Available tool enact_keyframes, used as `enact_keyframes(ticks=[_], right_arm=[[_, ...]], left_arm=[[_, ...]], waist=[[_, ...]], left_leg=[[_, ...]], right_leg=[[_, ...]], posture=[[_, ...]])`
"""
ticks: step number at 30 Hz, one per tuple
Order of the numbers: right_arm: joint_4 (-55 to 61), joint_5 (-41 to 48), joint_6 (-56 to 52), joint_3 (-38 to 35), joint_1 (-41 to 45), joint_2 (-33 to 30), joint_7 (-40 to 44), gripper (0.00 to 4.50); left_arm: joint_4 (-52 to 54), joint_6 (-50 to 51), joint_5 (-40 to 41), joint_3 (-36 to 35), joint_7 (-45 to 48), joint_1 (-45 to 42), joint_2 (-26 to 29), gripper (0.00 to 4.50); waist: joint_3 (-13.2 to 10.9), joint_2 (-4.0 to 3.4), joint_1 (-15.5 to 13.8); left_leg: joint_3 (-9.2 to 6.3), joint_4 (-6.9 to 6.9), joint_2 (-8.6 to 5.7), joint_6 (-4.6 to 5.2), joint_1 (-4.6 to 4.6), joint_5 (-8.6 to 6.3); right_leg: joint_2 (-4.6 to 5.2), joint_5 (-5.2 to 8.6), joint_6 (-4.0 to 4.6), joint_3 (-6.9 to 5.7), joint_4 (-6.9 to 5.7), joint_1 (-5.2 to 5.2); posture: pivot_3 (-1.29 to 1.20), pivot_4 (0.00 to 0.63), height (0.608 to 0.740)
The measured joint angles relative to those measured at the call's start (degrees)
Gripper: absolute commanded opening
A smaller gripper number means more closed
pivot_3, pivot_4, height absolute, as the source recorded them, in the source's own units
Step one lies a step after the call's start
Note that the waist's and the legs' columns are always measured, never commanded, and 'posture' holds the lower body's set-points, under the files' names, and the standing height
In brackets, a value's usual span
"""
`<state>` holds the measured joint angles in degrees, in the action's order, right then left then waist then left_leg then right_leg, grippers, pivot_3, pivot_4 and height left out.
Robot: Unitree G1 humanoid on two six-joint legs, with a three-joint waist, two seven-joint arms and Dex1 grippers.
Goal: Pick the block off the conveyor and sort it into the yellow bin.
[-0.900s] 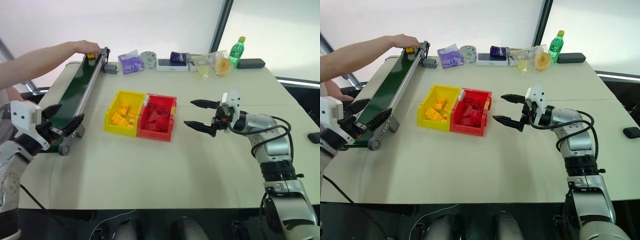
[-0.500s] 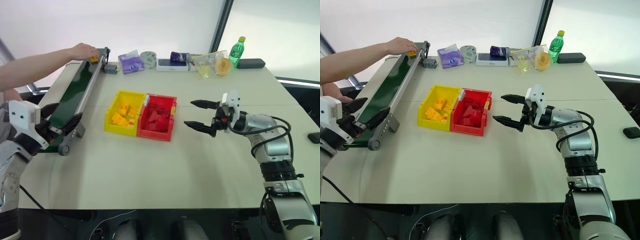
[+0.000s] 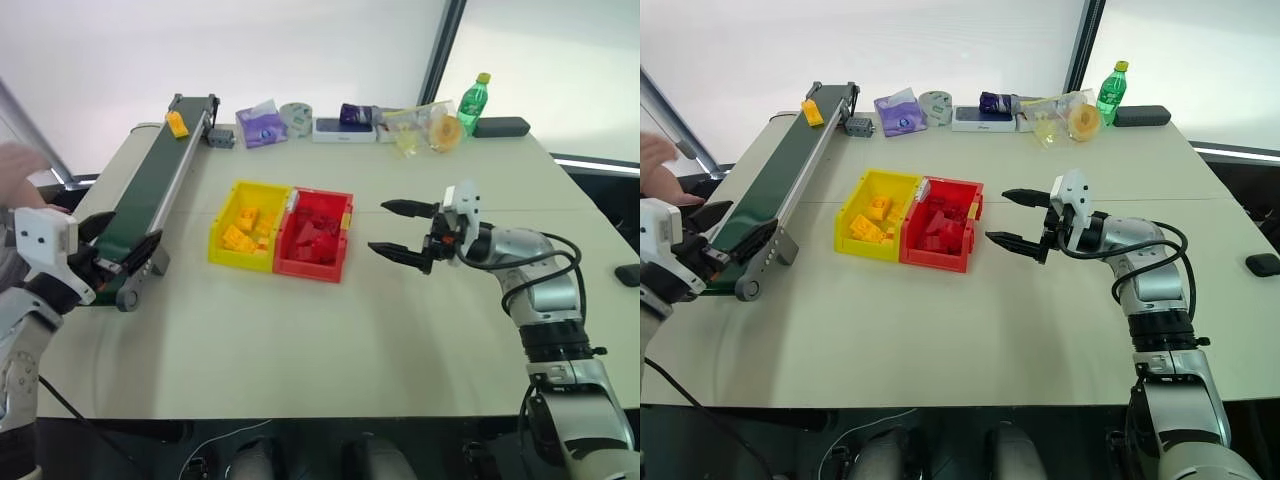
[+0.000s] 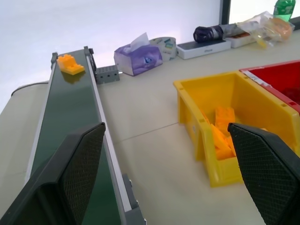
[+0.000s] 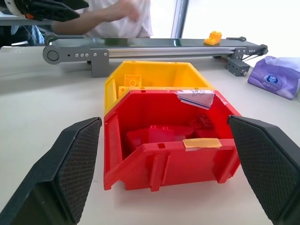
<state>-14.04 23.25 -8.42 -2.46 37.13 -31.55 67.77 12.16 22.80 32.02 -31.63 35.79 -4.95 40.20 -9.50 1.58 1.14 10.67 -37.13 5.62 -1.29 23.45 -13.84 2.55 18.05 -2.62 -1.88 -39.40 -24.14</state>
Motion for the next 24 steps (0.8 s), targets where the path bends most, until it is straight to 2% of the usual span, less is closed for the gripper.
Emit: enact_keyframes(ticks=[12, 20, 24], right_arm=[[0.00, -0.01, 0.04, 0.08, 0.05, 0.17, -0.12, 4.50], [-0.39, -0.01, 0.29, 0.08, 0.07, 0.70, -0.03, 4.50], [-2.13, -0.06, 0.54, 0.79, 0.76, 1.50, 0.35, 4.50]], left_arm=[[2.06, 0.02, 0.54, -1.93, -1.67, 2.41, -1.04, 4.42], [4.94, -3.25, -3.86, -8.67, -14.34, 10.15, -10.11, 4.42], [8.21, -2.35, -2.01, -9.28, -15.14, 14.88, -13.34, 4.42]], waist=[[0.00, 0.00, 0.07], [0.00, 0.01, 0.17], [0.01, 0.01, -0.14]], left_leg=[[0.00, 0.01, 0.00, 0.00, 0.00, 0.00], [0.00, -0.01, 0.01, 0.01, 0.00, -0.01], [-0.01, -0.03, 0.00, 0.02, 0.00, -0.01]], right_leg=[[0.01, 0.00, 0.00, 0.00, 0.00, 0.00], [0.01, 0.00, 0.00, 0.01, 0.01, 0.01], [0.02, 0.00, 0.00, 0.01, 0.01, 0.02]], posture=[[0.00, 0.150, 0.740], [0.00, 0.150, 0.740], [0.00, 0.150, 0.740]])
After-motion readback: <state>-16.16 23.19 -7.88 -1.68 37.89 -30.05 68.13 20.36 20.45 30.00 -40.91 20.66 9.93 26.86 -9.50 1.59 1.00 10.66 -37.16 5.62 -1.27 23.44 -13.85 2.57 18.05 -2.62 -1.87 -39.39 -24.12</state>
